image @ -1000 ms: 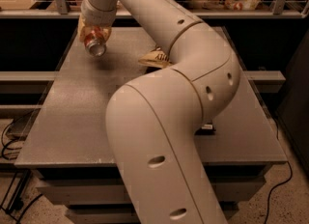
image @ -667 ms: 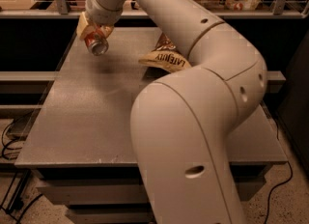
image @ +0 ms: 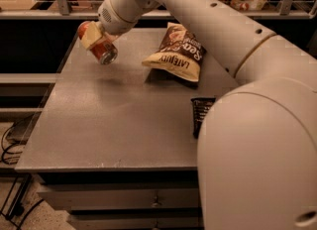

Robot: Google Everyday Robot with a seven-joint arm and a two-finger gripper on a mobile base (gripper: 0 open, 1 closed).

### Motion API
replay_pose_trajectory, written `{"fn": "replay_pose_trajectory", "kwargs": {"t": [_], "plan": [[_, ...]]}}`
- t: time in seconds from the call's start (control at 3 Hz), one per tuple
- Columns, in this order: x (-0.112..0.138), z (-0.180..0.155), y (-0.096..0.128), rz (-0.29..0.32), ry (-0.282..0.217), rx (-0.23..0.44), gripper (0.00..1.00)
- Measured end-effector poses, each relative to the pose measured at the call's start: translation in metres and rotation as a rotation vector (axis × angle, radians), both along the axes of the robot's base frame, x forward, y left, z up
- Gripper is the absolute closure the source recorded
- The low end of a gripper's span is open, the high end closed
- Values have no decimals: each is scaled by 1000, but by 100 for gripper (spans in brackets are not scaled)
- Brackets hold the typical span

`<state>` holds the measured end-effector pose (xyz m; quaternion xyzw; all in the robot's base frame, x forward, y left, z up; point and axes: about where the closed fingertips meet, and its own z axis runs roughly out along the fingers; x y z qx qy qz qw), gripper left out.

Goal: Place coke can upright

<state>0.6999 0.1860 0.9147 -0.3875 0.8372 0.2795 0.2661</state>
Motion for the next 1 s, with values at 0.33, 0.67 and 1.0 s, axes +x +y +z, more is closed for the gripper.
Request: {"fn": "replay_pose_trajectory", "kwargs": {"t": [0.33,0.67,1.0], "plan": [[-25,-4,-15,131,-36,79,100],[-28,-1,-17,188,-95,79,100],[-26,0,-8,205,-114,24,100]]}}
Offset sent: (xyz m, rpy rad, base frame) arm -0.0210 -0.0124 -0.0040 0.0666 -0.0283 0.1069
